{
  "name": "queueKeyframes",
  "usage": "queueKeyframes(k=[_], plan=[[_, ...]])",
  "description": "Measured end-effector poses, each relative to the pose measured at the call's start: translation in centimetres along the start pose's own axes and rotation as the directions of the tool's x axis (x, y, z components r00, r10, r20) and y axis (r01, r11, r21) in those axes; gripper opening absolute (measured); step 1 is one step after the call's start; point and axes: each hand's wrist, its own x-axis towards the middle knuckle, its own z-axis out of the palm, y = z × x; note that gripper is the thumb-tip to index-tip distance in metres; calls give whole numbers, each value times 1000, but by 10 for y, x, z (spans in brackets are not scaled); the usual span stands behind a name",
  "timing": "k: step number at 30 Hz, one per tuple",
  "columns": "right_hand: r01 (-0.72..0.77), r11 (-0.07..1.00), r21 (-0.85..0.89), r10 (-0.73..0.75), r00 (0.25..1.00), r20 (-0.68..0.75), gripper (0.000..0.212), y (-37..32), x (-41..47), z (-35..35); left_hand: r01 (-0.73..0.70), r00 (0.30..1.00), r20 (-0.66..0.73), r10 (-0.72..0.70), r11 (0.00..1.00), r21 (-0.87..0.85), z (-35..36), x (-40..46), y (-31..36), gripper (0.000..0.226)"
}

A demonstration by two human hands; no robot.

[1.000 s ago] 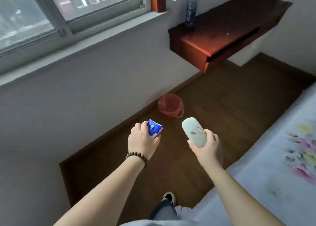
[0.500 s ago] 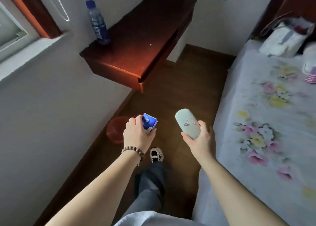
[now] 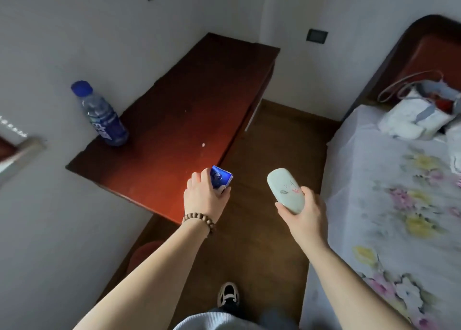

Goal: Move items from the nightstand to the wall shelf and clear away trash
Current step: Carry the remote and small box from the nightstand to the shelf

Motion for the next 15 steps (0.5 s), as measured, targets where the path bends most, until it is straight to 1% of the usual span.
queueKeyframes(k=[4, 7, 10, 12, 15], plan=[[71, 997, 1, -71, 997, 34, 70, -21, 65, 18, 32, 999, -20, -33, 999, -9, 3, 57, 9, 62], [121, 993, 13, -121, 991, 63, 70, -38, 121, 32, 89, 995, -44, -89, 996, -7, 9, 97, 10, 64], [173, 984, 45, -177, 980, 94, 70, -54, 182, 51, 152, 984, -95, -153, 988, -23, 20, 136, 12, 63], [222, 973, 60, -228, 965, 129, 71, -64, 228, 65, 195, 972, -129, -198, 980, -36, 31, 166, 17, 65], [326, 942, 85, -336, 923, 189, 73, -79, 305, 81, 275, 944, -172, -282, 959, -64, 50, 215, 33, 67]])
